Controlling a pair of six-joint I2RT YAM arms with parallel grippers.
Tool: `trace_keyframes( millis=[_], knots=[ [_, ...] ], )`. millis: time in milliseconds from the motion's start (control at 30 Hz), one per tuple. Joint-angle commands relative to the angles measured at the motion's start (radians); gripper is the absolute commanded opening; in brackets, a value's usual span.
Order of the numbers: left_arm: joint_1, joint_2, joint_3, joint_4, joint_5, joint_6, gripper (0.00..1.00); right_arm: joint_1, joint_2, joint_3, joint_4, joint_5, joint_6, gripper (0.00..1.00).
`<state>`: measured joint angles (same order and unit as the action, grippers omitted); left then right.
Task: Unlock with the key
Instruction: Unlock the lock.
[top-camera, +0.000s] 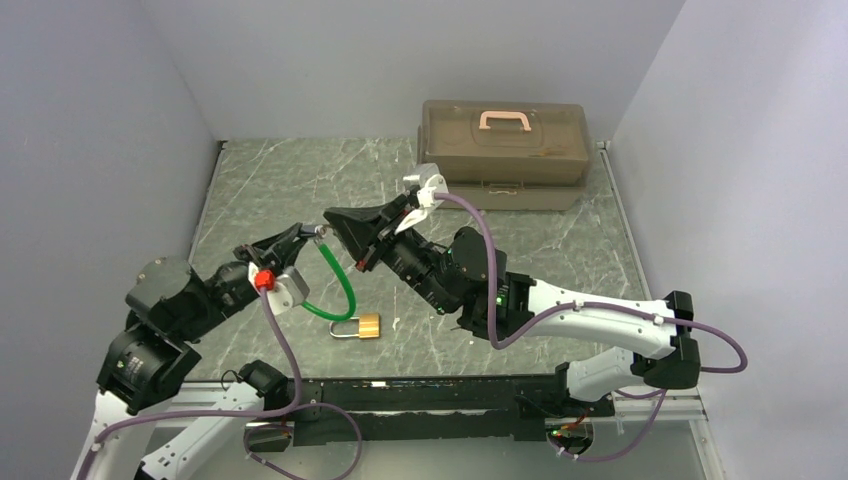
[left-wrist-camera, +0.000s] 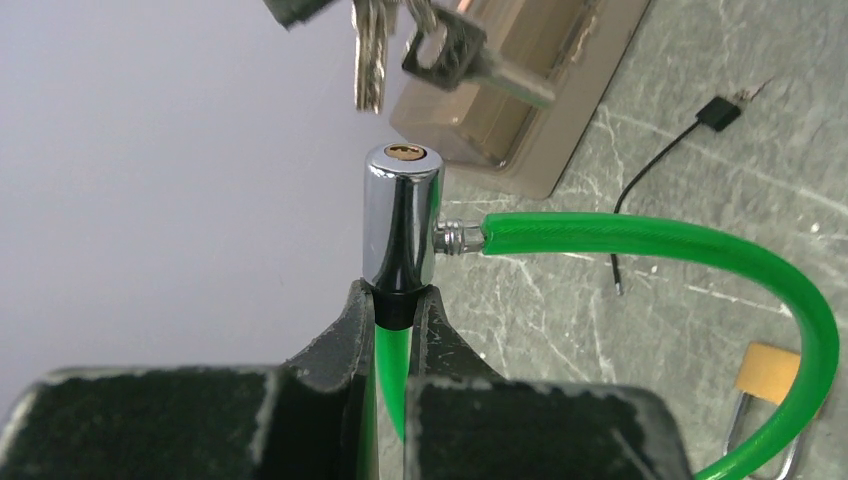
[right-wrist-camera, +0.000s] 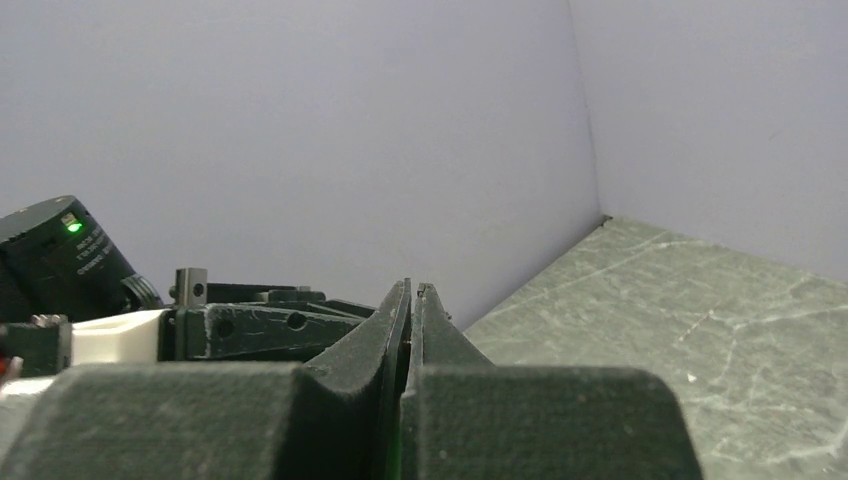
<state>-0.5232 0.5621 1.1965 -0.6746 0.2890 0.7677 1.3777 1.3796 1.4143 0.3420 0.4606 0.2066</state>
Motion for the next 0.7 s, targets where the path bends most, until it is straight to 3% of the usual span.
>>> trace_keyframes(
  millis=[0, 267, 667],
  knots=[
    [0.003, -0.108, -0.156, 0.172, 0.023, 0.143, 0.0, -0.001, -0.097, -0.108, 0.052, -0.013, -0.017, 0.0],
    [0.003, -0.163, -0.296, 0.285, 0.051, 0.1, 0.0, -0.006, -0.172, -0.288, 0.156, -0.033, 0.026, 0.0],
    [0.002, -0.195, -0.371, 0.367, 0.037, 0.093, 0.0, -0.005, -0.126, -0.355, 0.323, -0.004, -0.01, 0.0]
  ],
)
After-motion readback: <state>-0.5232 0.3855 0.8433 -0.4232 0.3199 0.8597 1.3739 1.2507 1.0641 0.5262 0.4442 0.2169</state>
